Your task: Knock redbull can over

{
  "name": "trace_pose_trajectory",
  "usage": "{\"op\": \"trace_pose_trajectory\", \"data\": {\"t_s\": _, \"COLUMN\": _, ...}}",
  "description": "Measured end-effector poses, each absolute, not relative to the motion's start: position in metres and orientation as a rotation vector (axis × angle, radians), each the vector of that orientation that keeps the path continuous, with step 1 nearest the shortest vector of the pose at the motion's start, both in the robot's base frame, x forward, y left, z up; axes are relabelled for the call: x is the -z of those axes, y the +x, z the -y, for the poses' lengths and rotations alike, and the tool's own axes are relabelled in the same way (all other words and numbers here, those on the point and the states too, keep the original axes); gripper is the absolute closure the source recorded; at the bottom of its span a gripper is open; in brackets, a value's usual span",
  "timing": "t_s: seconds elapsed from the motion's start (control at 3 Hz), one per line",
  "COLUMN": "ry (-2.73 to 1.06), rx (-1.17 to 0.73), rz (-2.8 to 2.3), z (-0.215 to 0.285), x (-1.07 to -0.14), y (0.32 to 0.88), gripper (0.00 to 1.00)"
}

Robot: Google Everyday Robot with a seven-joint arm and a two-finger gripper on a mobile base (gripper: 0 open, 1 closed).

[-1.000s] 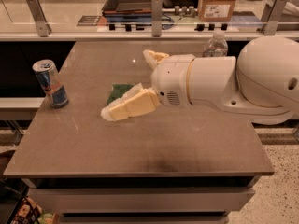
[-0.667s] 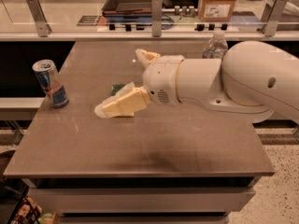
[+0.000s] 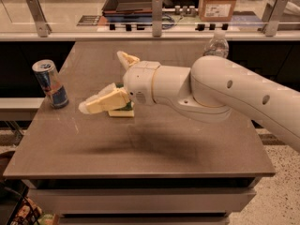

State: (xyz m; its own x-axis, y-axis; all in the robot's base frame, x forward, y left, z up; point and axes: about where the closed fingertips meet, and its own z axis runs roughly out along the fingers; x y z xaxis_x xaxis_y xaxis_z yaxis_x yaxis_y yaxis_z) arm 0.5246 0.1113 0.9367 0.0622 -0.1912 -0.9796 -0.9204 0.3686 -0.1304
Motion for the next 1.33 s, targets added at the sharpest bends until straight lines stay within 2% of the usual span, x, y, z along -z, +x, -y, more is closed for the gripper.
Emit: {"op": "trace_pose_trajectory", "data": {"t_s": 1.33, "ry": -0.996, "rx": -0.852, "rz": -1.307, "z": -0.196, "x": -0.928, "y": 0.569, "gripper": 0.0}}
